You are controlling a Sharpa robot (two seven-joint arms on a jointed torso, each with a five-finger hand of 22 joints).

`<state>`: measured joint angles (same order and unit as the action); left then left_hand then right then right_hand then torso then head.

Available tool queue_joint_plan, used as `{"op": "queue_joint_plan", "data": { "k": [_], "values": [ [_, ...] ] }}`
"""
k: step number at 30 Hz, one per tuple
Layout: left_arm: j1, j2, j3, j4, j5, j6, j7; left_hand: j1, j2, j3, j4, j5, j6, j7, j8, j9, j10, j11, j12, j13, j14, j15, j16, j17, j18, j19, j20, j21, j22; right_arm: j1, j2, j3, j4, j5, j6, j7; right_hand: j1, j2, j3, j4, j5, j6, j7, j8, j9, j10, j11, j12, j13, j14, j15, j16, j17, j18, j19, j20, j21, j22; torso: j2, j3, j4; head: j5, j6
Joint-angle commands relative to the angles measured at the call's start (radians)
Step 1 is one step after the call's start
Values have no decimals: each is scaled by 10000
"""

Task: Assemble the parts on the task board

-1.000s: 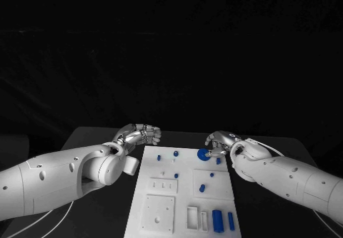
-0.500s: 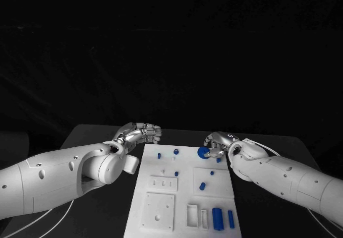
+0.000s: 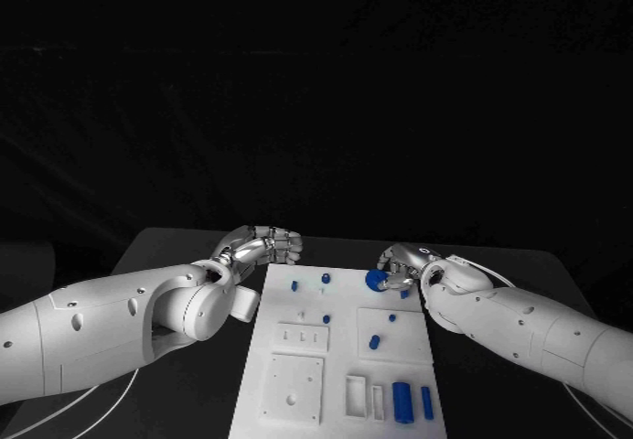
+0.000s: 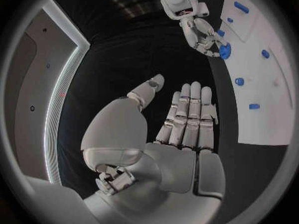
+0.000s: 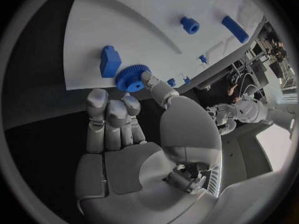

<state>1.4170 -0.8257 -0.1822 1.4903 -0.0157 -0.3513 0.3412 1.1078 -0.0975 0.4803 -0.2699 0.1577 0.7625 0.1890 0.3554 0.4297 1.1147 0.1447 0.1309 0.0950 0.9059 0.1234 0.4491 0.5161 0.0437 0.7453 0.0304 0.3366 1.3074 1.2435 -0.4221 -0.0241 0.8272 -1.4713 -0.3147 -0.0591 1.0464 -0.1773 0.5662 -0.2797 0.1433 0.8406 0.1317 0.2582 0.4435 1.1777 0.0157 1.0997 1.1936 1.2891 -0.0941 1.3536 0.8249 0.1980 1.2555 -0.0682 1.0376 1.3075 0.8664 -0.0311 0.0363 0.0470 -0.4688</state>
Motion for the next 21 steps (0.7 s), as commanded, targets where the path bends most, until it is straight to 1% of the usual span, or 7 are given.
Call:
{"op": "queue_joint_plan", "data": {
  "k": [1,6,9,11,14,17,21],
  "values": [
    [15,4,11,44,-36,142,110,-95,-6,-6,-50,-68,27,29,-39,4,-54,34,-67,-16,41,32,12,10,151,-15,-40,56,208,-5,34,-3,-76,-76,239,92,-14,141,49,51,-1,20,11,6,-11,-79,26,60,6,-41,23,23,25,638,7,-85,48,215,-10,9,-16,10,-18],
    [16,-4,13,109,-36,142,99,-99,-7,-6,-49,-68,28,29,-40,4,-56,36,-71,-17,41,32,12,12,150,-16,-40,57,208,-15,20,-5,8,-74,354,156,16,228,195,94,-74,84,17,37,-9,-95,32,82,-11,-35,28,2,58,638,-19,-78,71,209,-7,14,-12,5,-69],
    [16,-12,13,174,-37,161,88,-102,-6,-6,-48,-68,28,30,-40,4,-57,37,-72,-17,40,32,12,12,150,-16,-40,57,208,-17,21,-5,11,-78,393,165,80,250,354,94,86,182,48,82,-1,-103,62,102,-26,-31,57,-15,85,638,-37,-76,94,208,-8,15,-11,4,-71],
    [16,-5,13,195,-37,161,89,-104,-5,-6,-47,-68,28,30,-40,4,-58,37,-73,-17,40,32,12,13,150,-17,-40,57,208,-17,24,-5,10,-96,381,161,131,265,453,81,101,224,58,99,-2,-105,72,113,-37,-25,67,-23,101,638,-44,-73,109,207,-12,12,-10,3,-83],
    [16,-8,14,205,-39,159,93,-105,-4,-5,-47,-68,28,30,-41,4,-58,38,-74,-17,40,32,11,13,149,-17,-40,58,208,-18,52,-5,5,-133,360,158,145,254,517,72,76,270,69,117,-1,-106,82,126,-47,-20,77,-31,117,638,-48,-68,126,207,-10,8,-4,6,-100],
    [16,-9,14,198,-40,156,93,-105,-4,-4,-48,-68,28,30,-41,4,-59,38,-76,-17,39,32,11,14,149,-17,-40,58,208,-26,85,-9,19,-180,362,153,136,250,563,68,57,344,71,150,6,-104,86,140,-57,-14,82,-36,134,638,-50,-60,144,207,-13,15,-4,9,-115],
    [16,-7,15,205,-41,149,97,-105,-3,-2,-49,-67,28,30,-42,4,-61,39,-78,-17,38,32,11,15,149,-18,-41,58,208,-59,140,-34,-20,-301,367,103,128,253,587,61,31,396,67,173,11,-101,83,150,-65,-10,81,-40,146,638,-52,-55,159,207,-13,14,2,10,-128]
  ]
}}
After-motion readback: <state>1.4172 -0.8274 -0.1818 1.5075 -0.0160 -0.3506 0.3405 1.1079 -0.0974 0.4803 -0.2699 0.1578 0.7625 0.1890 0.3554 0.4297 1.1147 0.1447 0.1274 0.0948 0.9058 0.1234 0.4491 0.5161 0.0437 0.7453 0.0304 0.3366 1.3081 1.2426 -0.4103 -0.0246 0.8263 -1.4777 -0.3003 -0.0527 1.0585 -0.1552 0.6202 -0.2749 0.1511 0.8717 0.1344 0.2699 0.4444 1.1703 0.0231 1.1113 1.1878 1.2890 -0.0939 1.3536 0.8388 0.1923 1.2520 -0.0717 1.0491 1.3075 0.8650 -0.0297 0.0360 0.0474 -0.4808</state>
